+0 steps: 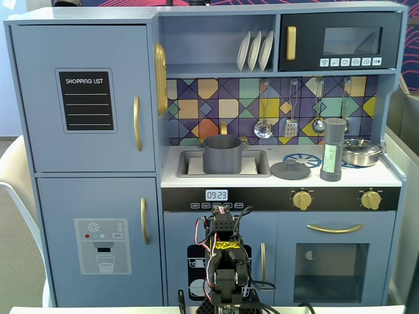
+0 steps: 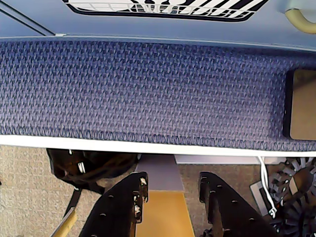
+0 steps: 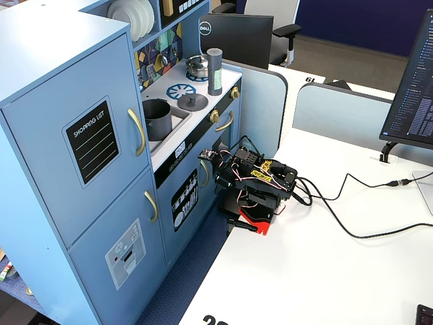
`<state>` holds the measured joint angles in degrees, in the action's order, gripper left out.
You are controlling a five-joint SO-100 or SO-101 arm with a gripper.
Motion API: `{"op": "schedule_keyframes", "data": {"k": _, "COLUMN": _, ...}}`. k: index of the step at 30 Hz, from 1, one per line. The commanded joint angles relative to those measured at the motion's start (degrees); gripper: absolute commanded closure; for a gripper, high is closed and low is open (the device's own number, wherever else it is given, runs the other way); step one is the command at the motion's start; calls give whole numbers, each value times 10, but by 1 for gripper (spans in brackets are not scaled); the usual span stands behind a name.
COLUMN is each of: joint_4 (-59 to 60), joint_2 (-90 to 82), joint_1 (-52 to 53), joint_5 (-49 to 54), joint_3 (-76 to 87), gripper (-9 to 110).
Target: Put salt in the gray recipient
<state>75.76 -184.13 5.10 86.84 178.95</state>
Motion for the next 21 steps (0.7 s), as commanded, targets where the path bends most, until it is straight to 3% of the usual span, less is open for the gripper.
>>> {"op": "schedule_keyframes", "data": {"k": 1, "joint_4": 3, "joint_2": -4, "joint_1": -7, "joint_5": 9, "joint_3": -4, "gripper": 95}}
{"op": "schedule_keyframes", "data": {"k": 14, "joint_4": 3, "joint_2": -4, "joint_1": -7, "joint_5": 11, "joint_3": -4, "gripper": 95}}
{"op": "schedule_keyframes", "data": {"k": 16, "joint_4": 3, "joint_2": -4, "joint_1": -1, "joint_5": 10, "joint_3": -4, "gripper": 101}}
{"op": "schedule_keyframes", "data": {"k": 21, "joint_4": -4, "joint_2": -4, "joint_1": 31, "joint_5": 10, "joint_3": -4, "gripper": 101}}
